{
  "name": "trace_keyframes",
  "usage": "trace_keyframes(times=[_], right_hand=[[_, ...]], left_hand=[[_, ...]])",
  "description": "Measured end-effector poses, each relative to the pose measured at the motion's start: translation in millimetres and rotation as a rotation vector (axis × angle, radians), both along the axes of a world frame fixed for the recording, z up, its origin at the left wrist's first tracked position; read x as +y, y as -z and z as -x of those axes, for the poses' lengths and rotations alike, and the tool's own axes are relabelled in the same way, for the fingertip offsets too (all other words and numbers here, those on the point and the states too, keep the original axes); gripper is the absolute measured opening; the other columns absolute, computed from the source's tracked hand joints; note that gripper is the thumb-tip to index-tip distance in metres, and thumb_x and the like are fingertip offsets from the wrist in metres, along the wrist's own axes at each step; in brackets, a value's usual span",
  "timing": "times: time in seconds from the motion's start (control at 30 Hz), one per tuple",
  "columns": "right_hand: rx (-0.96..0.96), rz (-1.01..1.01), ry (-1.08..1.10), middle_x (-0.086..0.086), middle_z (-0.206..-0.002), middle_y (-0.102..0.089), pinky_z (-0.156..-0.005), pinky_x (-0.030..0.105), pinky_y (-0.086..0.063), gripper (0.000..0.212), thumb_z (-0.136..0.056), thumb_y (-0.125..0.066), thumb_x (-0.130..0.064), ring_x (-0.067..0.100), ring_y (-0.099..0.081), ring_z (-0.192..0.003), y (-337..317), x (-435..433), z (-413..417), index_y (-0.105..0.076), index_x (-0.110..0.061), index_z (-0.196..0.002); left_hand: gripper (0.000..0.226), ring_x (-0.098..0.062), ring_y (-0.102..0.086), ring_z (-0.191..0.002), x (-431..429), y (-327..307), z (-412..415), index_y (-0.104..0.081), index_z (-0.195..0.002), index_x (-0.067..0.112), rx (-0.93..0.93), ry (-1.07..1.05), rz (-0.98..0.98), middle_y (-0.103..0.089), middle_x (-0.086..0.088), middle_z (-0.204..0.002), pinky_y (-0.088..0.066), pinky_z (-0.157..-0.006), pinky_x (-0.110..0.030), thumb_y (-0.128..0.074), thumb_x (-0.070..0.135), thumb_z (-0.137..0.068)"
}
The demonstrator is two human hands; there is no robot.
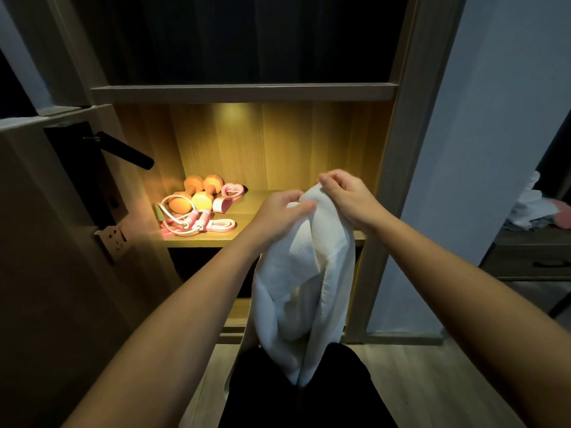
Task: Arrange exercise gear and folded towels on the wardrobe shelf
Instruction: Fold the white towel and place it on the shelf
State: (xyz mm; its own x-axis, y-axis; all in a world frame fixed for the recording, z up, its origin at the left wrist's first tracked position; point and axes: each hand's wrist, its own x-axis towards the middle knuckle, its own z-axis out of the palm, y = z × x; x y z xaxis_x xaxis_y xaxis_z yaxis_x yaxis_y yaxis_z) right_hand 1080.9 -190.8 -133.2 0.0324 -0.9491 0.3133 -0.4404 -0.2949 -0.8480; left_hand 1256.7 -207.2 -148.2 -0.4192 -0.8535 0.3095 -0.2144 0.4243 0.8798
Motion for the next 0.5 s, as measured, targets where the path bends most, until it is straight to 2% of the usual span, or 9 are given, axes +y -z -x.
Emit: trace_keyframes(times=[0.03, 0.07, 0.13, 0.17, 0.23, 0.33, 0.37, 0.43, 0.5], right_hand=[[0.012, -0.089, -0.05, 0.009, -0.103, -0.064, -0.083, 0.037, -0.053, 0.049, -0.094, -0.047, -0.052, 0.024, -0.064, -0.094, 6, 0, 4, -0.062, -0.007, -0.108], [0.023, -0.165, -0.092, 0.016, -0.104, -0.064, -0.083, 0.038, -0.052, 0.057, -0.091, -0.046, -0.055, 0.028, -0.064, -0.092, 14, 1, 8, -0.064, -0.002, -0.105], [0.074, -0.267, -0.133, 0.022, -0.093, -0.059, -0.075, 0.029, -0.047, 0.061, -0.088, -0.048, -0.056, 0.025, -0.057, -0.082, 33, 5, 16, -0.063, 0.003, -0.092], [0.118, -0.315, -0.155, 0.016, -0.084, -0.054, -0.07, 0.023, -0.042, 0.054, -0.088, -0.05, -0.055, 0.02, -0.052, -0.077, 43, 7, 20, -0.059, -0.001, -0.085], [0.214, -0.42, -0.234, 0.001, -0.084, -0.055, -0.064, 0.015, -0.041, 0.037, -0.09, -0.058, -0.047, 0.01, -0.052, -0.073, 65, 7, 28, -0.058, -0.011, -0.085], [0.345, -0.543, -0.308, -0.003, -0.102, -0.064, -0.076, 0.019, -0.05, 0.028, -0.085, -0.071, -0.04, 0.011, -0.062, -0.095, 99, 5, 33, -0.064, -0.019, -0.102], [0.384, -0.563, -0.31, -0.003, -0.102, -0.065, -0.076, 0.02, -0.05, 0.025, -0.084, -0.073, -0.037, 0.014, -0.063, -0.097, 111, 4, 34, -0.065, -0.02, -0.1], [0.44, -0.578, -0.275, -0.005, -0.091, -0.064, -0.069, 0.019, -0.047, 0.017, -0.082, -0.077, -0.032, 0.015, -0.062, -0.089, 133, 4, 36, -0.064, -0.022, -0.086], [0.495, -0.572, -0.196, -0.002, -0.088, -0.064, -0.07, 0.026, -0.048, 0.019, -0.08, -0.078, -0.032, 0.016, -0.061, -0.083, 152, 4, 39, -0.064, -0.02, -0.08]], left_hand=[[0.012, -0.014, -0.06, -0.075, -1, -1, -3, -0.069, -0.082, 0.018, 0.023, -0.043, 0.0, -0.067, 0.001, -0.08, -0.046, -0.072, -0.033, -0.063, 0.02, -0.092], [0.012, -0.015, -0.059, -0.075, -2, -2, -7, -0.069, -0.081, 0.02, 0.049, -0.09, 0.002, -0.066, 0.001, -0.079, -0.045, -0.072, -0.033, -0.063, 0.021, -0.091], [0.013, -0.015, -0.056, -0.074, -6, -6, -16, -0.067, -0.078, 0.02, 0.1, -0.181, 0.018, -0.063, -0.002, -0.078, -0.044, -0.071, -0.033, -0.063, 0.029, -0.086], [0.017, -0.015, -0.056, -0.074, -8, -9, -21, -0.067, -0.078, 0.019, 0.124, -0.229, 0.021, -0.063, -0.003, -0.078, -0.044, -0.071, -0.033, -0.061, 0.034, -0.082], [0.027, -0.017, -0.057, -0.077, -14, -14, -32, -0.069, -0.083, 0.013, 0.176, -0.327, 0.023, -0.065, -0.006, -0.082, -0.045, -0.072, -0.033, -0.059, 0.038, -0.078], [0.016, -0.017, -0.052, -0.075, -23, -22, -47, -0.065, -0.078, 0.015, 0.263, -0.437, 0.035, -0.058, -0.004, -0.077, -0.041, -0.069, -0.033, -0.061, 0.029, -0.085], [0.017, -0.017, -0.049, -0.073, -27, -24, -52, -0.063, -0.075, 0.014, 0.285, -0.466, 0.041, -0.054, -0.004, -0.075, -0.039, -0.068, -0.033, -0.061, 0.026, -0.087], [0.021, -0.016, -0.045, -0.069, -32, -25, -61, -0.061, -0.077, 0.009, 0.295, -0.515, 0.062, -0.049, -0.004, -0.072, -0.035, -0.064, -0.031, -0.061, 0.027, -0.087], [0.022, -0.011, -0.043, -0.063, -33, -24, -65, -0.06, -0.074, 0.011, 0.286, -0.548, 0.088, -0.047, 0.001, -0.067, -0.034, -0.059, -0.027, -0.06, 0.028, -0.087]])
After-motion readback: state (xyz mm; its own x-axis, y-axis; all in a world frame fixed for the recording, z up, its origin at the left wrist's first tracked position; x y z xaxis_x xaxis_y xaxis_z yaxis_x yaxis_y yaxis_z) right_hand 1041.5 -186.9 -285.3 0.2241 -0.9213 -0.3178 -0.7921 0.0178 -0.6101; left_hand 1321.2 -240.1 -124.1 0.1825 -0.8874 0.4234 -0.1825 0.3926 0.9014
